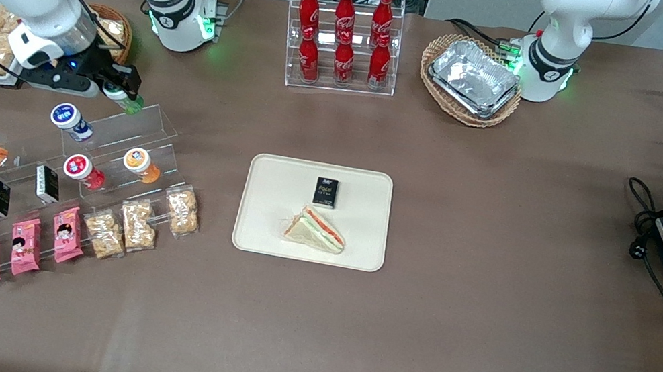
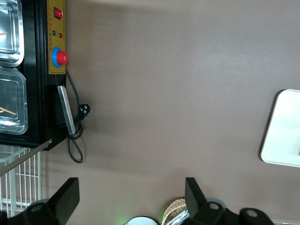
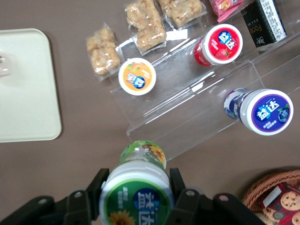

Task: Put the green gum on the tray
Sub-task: 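Lift the green gum bottle and carry it over the cream tray, then lower the bottle onto the tray beside the black card and open gripper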

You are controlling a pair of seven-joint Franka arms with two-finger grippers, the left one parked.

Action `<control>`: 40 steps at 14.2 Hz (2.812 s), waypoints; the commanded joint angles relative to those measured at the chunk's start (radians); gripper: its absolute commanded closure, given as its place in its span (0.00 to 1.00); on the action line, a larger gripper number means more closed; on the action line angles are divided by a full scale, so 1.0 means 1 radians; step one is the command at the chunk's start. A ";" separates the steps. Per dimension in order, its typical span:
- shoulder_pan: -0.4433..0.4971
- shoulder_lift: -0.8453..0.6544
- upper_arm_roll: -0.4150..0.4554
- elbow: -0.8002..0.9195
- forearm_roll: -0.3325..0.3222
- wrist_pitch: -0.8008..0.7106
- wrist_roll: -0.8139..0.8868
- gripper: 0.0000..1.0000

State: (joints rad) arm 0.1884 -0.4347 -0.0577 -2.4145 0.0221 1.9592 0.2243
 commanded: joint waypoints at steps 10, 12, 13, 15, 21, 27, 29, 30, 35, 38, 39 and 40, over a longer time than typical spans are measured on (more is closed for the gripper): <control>0.379 0.270 0.021 0.195 0.073 0.133 0.579 0.85; 0.388 0.338 0.021 0.190 0.073 0.196 0.581 0.85; 0.408 0.370 0.019 0.187 0.071 0.229 0.592 0.85; 0.433 0.436 0.019 0.180 0.062 0.315 0.656 0.85; 0.457 0.592 0.019 0.179 0.064 0.506 0.670 0.85; 0.477 0.701 0.019 0.179 0.065 0.616 0.681 0.85; 0.476 0.738 0.019 0.181 0.070 0.658 0.682 0.84; 0.476 0.744 0.019 0.181 0.075 0.667 0.682 0.84; 0.483 0.757 0.021 0.186 0.076 0.670 0.698 0.83; 0.496 0.771 0.019 0.195 0.076 0.672 0.737 0.73; 0.496 0.777 0.021 0.199 0.076 0.676 0.737 0.70; 0.496 0.780 0.019 0.199 0.078 0.679 0.741 0.44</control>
State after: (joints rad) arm 0.6718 0.3093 -0.0300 -2.2469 0.0772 2.6194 0.9465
